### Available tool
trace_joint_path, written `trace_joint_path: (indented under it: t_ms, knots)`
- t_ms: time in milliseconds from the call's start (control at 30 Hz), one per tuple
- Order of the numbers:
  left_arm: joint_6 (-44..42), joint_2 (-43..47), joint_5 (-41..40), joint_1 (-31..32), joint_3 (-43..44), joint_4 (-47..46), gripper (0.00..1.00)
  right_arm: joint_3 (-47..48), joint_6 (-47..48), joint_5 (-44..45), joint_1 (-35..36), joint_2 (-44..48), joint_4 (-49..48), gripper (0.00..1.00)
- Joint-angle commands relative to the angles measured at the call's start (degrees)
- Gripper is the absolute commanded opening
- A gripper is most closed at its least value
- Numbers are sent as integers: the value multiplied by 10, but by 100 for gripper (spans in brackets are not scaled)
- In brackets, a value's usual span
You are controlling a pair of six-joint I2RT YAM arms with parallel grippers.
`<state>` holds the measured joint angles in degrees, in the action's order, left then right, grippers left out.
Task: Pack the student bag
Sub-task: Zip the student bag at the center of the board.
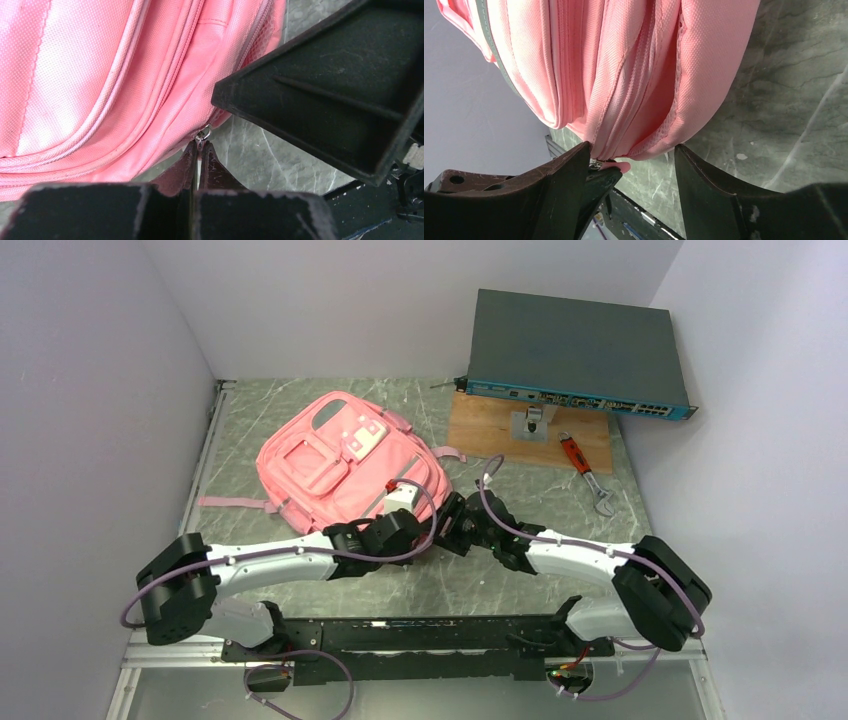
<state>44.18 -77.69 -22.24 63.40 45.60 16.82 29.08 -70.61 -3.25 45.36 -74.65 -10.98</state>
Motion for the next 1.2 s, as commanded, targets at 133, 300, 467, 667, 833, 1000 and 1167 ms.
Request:
trace_joint_path:
  t_ms: [133,300,467,667,833,1000,1167]
  knots:
    - [-49,43,48,-3,7,-17,0,59,-16,23,7,-18,1,67]
    - [-67,47,56,-2,10,-15,0,76,-19,51,18,-51,3,68]
    - [-97,58,54,-2,11,-9,0,64,-35,81,21,-67,0,61]
    - [-102,80,46,-2,-23,-8,0,75,-24,105,20,-57,19,19]
    - [-59,79,1,-2,-44,34,0,71,-38,118,12,-17,34,0]
    - [8,81,-59,-3,-51,122,0,32,-76,103,-17,43,19,0]
    - [99,119,-132,-3,-65,233,0,4,-84,93,-49,96,14,0]
